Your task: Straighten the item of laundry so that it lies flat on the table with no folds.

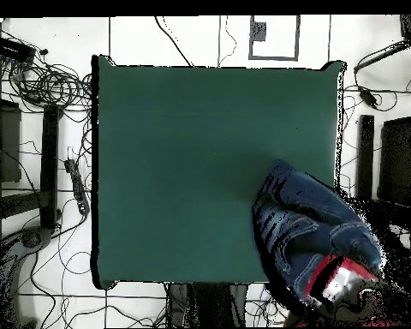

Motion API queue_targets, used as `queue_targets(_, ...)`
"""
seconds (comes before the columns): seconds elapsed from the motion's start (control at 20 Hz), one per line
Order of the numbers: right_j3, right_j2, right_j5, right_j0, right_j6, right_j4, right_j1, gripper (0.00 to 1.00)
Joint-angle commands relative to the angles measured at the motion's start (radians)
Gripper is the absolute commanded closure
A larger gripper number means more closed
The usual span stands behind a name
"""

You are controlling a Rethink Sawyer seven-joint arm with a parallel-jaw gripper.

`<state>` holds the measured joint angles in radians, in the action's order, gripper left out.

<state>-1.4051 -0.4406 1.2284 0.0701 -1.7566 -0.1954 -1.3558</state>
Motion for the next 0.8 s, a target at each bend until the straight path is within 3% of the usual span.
queue_targets(0.05, -0.244, 0.029, -0.025, -0.010, 0.167, 0.001, -0.080, 1.00)
queue_targets(0.45, -0.356, 0.020, -0.102, 0.006, 0.145, 0.002, -0.139, 1.00)
queue_targets(0.8, -0.312, -0.019, 0.010, 0.040, 0.213, -0.022, -0.229, 1.00)
